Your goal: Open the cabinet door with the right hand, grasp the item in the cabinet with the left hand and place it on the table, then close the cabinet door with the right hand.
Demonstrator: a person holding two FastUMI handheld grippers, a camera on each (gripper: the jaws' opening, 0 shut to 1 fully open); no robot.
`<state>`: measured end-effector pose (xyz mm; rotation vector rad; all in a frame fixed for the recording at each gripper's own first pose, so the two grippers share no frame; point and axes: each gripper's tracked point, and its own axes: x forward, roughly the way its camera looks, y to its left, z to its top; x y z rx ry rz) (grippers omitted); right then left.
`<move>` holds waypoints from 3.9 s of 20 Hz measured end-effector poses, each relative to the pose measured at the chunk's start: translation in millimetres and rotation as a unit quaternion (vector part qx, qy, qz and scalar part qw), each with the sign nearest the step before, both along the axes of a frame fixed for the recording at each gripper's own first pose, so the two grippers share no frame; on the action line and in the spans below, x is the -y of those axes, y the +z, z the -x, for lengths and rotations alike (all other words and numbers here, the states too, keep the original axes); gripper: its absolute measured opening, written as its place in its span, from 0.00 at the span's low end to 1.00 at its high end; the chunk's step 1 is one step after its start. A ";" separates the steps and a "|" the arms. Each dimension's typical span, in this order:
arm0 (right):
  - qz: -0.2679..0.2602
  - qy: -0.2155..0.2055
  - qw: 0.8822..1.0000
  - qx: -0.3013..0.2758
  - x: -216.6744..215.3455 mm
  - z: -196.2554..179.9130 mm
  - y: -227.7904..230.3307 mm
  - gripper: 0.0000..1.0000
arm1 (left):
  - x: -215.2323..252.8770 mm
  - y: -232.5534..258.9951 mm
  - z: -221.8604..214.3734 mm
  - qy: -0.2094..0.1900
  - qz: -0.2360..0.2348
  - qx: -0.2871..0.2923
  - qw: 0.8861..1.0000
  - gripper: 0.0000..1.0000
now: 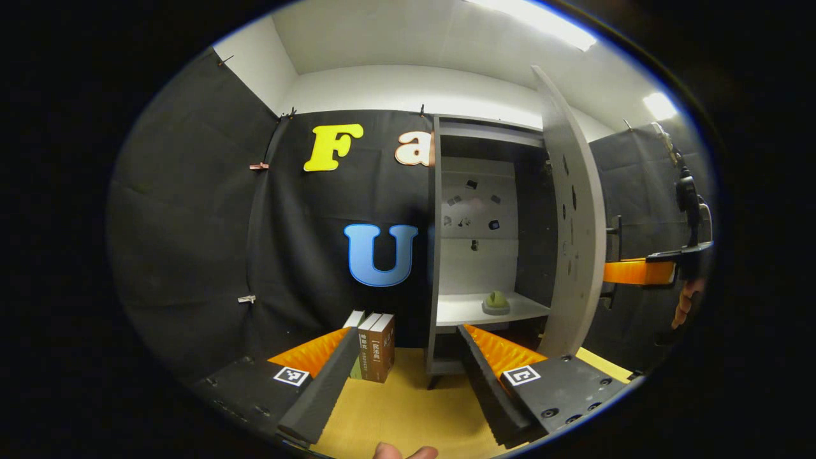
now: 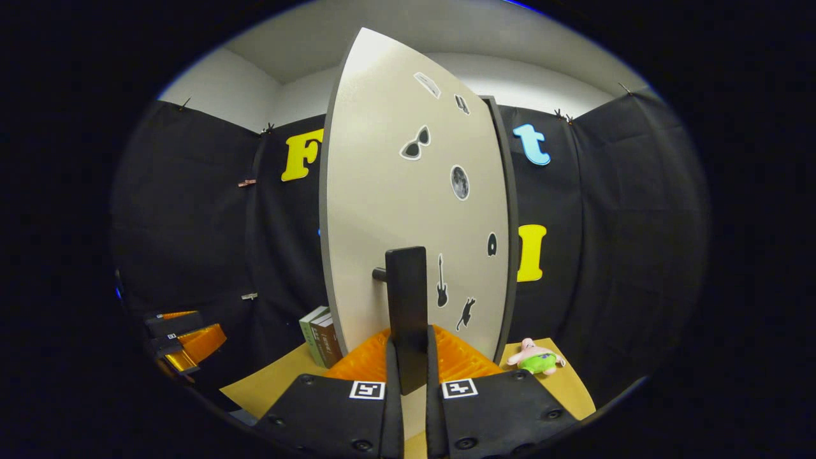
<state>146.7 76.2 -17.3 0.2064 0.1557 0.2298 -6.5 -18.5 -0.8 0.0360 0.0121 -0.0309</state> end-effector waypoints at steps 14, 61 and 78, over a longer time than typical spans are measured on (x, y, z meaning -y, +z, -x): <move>0.026 -0.092 0.995 0.006 60.9 4.7 -2.2 0.19 | 30.5 -4.1 -18.7 -0.034 0.002 -0.009 0.999 0.95; 0.110 -0.267 0.956 0.042 235.2 2.7 -50.3 0.97 | 255.4 -90.8 -356.1 -0.125 -0.026 -0.071 0.989 0.95; 0.105 -0.293 0.950 0.008 282.1 -14.2 -86.8 0.97 | 278.9 -123.7 -416.8 -0.133 -0.069 -0.086 0.985 0.35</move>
